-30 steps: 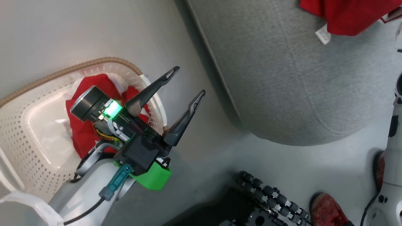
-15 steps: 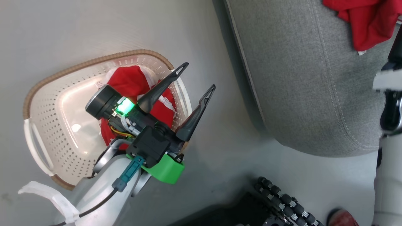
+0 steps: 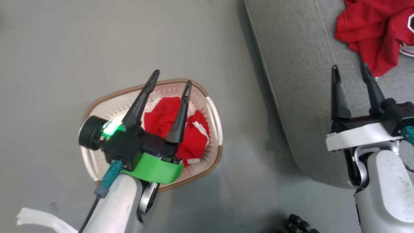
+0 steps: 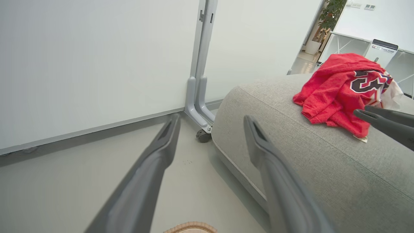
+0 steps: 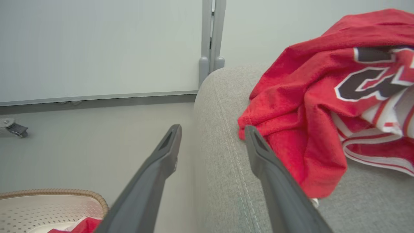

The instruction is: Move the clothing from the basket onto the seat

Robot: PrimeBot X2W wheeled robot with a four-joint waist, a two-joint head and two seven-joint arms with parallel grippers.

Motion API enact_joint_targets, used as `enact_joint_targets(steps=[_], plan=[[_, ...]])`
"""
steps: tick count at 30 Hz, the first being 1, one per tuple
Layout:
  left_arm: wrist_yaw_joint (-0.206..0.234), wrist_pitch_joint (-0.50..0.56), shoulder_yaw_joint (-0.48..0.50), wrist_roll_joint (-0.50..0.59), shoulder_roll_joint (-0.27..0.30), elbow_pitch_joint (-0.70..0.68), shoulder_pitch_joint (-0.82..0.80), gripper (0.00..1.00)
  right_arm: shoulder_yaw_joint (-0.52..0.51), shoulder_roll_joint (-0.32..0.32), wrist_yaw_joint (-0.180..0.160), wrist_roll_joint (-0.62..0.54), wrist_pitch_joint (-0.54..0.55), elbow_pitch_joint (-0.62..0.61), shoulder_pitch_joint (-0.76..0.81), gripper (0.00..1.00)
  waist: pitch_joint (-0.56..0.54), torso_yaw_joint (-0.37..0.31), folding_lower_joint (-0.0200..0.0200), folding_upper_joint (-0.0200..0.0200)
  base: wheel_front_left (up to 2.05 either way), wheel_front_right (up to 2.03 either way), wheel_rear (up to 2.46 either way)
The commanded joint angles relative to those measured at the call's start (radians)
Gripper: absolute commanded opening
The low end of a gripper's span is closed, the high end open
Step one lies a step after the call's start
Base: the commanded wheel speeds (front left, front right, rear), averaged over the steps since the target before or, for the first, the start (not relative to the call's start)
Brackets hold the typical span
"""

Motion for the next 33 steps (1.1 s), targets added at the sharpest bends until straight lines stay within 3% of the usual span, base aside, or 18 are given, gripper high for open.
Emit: enact_joint_targets(steps=[1, 8, 13, 23, 33], plan=[[0.009, -0.003, 0.027, -0.006, -0.014, 0.011, 0.033, 1.00, 0.014, -0.013, -0.001, -0.006, -0.002, -0.004, 0.019, 1.00, -0.121, 0.118, -0.0001, 0.0000, 0.00, 0.00, 0.00], [0.070, -0.002, 0.193, -0.047, -0.054, 0.041, 0.129, 1.00, 0.104, -0.035, -0.001, 0.012, -0.002, -0.033, 0.059, 1.00, -0.236, 0.206, -0.0001, 0.0000, 0.00, 0.00, 0.00], [0.100, -0.002, 0.256, -0.095, -0.056, 0.029, 0.191, 1.00, 0.165, -0.042, -0.001, 0.021, -0.002, -0.061, 0.109, 1.00, -0.307, 0.236, -0.0001, 0.0000, 0.00, 0.00, 0.00], [0.083, -0.002, 0.290, -0.088, -0.056, -0.060, 0.328, 1.00, 0.208, -0.029, -0.001, 0.071, -0.002, -0.124, 0.239, 1.00, -0.407, 0.234, -0.0001, 0.0000, 0.00, 0.00, 0.00], [0.092, -0.002, 0.274, -0.036, -0.056, -0.056, 0.440, 1.00, 0.230, -0.007, -0.001, 0.090, -0.002, -0.095, 0.359, 1.00, -0.500, 0.205, -0.0001, 0.0000, 0.00, 0.00, 0.00]])
